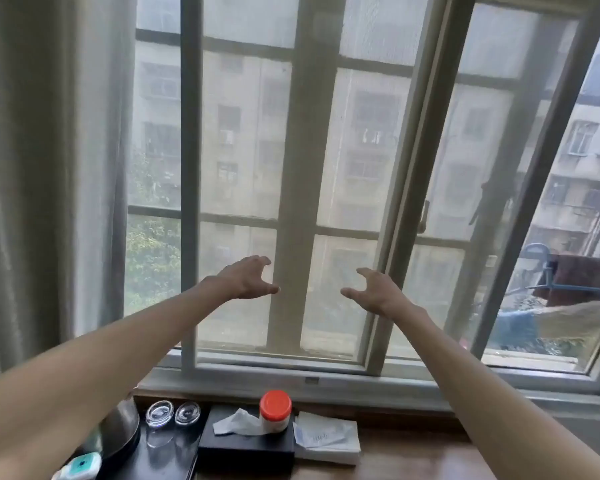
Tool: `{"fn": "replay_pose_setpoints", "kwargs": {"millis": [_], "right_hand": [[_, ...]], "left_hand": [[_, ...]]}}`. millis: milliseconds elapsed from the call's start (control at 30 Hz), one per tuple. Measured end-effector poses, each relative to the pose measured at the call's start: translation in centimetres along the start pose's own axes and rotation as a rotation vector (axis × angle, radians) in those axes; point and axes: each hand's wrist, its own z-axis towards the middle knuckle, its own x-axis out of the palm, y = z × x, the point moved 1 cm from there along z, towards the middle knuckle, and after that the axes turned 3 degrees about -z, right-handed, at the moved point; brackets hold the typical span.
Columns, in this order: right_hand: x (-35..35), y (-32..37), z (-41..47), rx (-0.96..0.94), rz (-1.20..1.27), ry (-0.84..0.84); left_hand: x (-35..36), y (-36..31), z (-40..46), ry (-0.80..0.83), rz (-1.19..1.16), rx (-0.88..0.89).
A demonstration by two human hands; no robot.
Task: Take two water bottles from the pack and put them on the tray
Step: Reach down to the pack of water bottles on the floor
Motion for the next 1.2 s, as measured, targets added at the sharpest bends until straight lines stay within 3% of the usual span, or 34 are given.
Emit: {"fn": "replay_pose_setpoints", "kwargs": {"millis": [433,1200], "right_hand": [[6.9,-12.3,-10.7,0.243,0.101,0.043],[12.5,-49.8,-34.6,0.828,0.281,0.134]], "left_hand": [[14.9,-5.8,-2.4,0.244,-0.143,0.143],[48.0,-35.2,-10.1,0.683,-0.231,0.253]]}}
